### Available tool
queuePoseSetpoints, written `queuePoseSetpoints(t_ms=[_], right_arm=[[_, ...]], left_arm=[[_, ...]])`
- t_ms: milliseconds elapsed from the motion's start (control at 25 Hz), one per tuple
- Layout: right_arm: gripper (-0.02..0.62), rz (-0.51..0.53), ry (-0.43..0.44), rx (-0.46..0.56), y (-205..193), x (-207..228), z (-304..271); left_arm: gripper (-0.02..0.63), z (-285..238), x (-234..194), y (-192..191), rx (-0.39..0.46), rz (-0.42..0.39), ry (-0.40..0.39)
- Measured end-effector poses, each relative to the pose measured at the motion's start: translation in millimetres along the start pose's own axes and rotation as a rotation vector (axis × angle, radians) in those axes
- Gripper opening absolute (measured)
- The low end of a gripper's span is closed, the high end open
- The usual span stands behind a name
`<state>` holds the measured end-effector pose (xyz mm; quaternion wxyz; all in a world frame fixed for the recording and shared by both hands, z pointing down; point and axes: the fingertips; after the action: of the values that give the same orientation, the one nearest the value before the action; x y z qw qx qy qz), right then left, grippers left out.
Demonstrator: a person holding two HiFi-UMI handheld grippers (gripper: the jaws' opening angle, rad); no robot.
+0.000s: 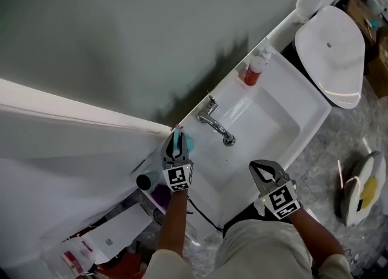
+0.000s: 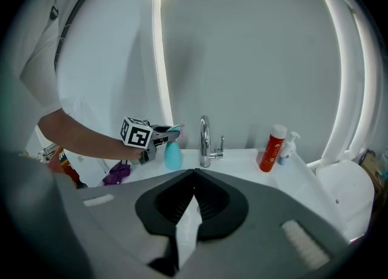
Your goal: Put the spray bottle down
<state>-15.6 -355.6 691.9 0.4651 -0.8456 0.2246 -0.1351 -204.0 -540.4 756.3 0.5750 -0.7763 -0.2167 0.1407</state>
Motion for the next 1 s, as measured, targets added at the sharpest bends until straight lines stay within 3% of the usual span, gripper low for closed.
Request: queuePoseSetpoints(t_ms=[600, 840, 1000], right_arm=[[0.011, -0.006, 0.004, -0.030, -5.7, -10.3, -12.0], [0.011, 0.006, 0.010, -0.025, -2.4, -17.7, -9.5], [0.011, 0.011, 0.000, -0.022, -0.9, -17.6, -3.0]], left_arm=[[0.098, -4.7, 4.8, 1.8, 0.081, -0.041, 0.012], [0.104, 6.9, -2.2, -8.5, 0.040, -0.044, 0.025], [0.149, 9.3, -4.4, -10.6, 0.011, -0.041, 0.024]])
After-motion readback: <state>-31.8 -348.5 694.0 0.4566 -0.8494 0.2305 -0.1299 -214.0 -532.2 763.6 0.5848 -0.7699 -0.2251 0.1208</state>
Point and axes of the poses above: the fingertips, and each gripper's own axes: z backward along the fingers, x to its right, y out of its top, and after that the axes turned 7 degrees about z, right-handed
